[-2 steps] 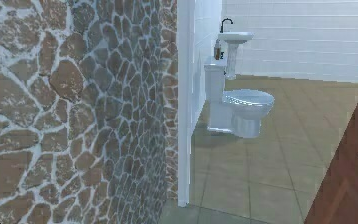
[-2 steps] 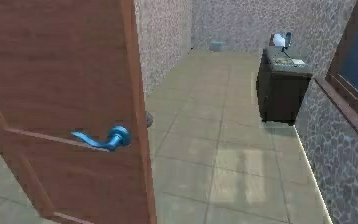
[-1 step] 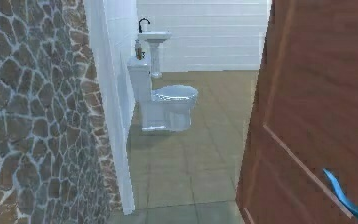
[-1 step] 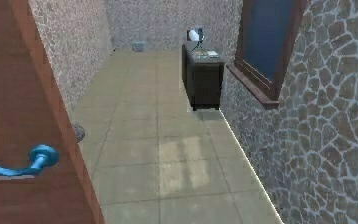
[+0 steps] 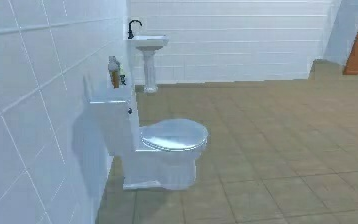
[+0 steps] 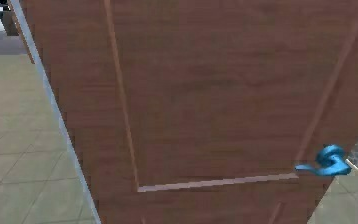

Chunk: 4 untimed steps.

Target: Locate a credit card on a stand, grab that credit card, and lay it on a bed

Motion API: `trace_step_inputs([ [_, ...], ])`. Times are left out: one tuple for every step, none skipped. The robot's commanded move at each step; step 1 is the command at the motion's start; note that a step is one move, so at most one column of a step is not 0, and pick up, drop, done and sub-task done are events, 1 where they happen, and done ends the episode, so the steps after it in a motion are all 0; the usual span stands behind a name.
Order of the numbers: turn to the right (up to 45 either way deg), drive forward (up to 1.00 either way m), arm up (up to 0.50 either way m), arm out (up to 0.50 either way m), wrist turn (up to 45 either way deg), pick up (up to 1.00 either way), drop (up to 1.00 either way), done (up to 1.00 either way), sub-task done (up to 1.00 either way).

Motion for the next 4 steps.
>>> trace_step_inputs([
  [0.0,0.35,0.00,0.00,0.0,0.00,0.00,0.00,0.00],
  [45.0,0.00,0.00,0.00,0.0,0.00,0.00,0.00,0.00],
  [6.0,0.00,0.00,0.00,0.0,0.00,0.00,0.00,0.00],
  [0.0,1.00,0.00,0.00,0.0,0.00,0.00,0.00,0.00],
])
